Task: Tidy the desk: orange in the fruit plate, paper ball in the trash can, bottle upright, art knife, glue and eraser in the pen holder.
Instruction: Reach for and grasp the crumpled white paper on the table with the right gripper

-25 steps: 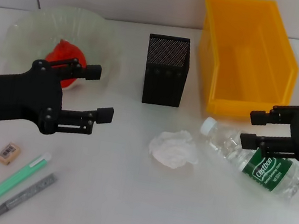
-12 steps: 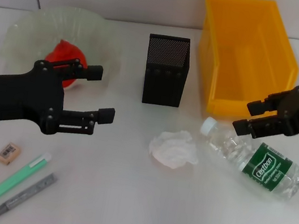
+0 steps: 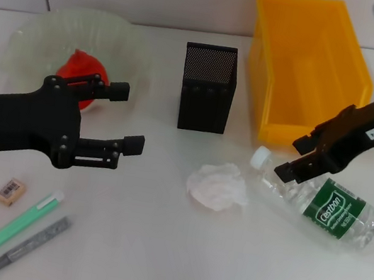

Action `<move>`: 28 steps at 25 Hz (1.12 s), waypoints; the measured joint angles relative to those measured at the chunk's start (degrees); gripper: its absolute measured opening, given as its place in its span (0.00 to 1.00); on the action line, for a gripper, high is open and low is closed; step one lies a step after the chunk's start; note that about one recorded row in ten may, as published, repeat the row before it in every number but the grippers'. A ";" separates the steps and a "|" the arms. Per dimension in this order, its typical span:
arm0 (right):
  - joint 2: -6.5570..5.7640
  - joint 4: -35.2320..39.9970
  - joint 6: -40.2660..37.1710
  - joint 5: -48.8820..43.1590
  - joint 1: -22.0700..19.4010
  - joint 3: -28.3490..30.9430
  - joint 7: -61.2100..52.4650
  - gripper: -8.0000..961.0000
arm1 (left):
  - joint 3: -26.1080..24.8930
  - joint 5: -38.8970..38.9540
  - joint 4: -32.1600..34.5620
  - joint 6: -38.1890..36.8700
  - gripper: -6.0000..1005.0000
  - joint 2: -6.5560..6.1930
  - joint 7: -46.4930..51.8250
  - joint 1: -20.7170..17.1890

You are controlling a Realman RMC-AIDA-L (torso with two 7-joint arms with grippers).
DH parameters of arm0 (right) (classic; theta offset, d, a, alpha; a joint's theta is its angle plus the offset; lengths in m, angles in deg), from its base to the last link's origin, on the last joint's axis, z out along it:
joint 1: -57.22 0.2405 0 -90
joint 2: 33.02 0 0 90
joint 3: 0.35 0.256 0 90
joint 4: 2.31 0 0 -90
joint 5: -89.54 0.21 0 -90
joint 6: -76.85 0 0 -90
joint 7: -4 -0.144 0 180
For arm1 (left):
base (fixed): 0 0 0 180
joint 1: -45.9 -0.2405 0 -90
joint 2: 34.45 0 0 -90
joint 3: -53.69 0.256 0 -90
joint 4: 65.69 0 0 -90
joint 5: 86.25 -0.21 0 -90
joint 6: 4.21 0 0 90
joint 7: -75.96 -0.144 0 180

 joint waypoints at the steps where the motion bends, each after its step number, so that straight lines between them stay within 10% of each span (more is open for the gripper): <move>1: 0.02 -1.32 0.14 -0.49 1.07 -0.36 -0.04 0.67 | 0.00 0.00 0.00 0.00 0.86 0.00 0.00 0.00; 28: 0.65 -18.44 12.81 -2.47 8.32 -8.62 1.83 0.67 | 0.01 -0.13 -1.06 0.00 0.86 0.00 -0.01 0.30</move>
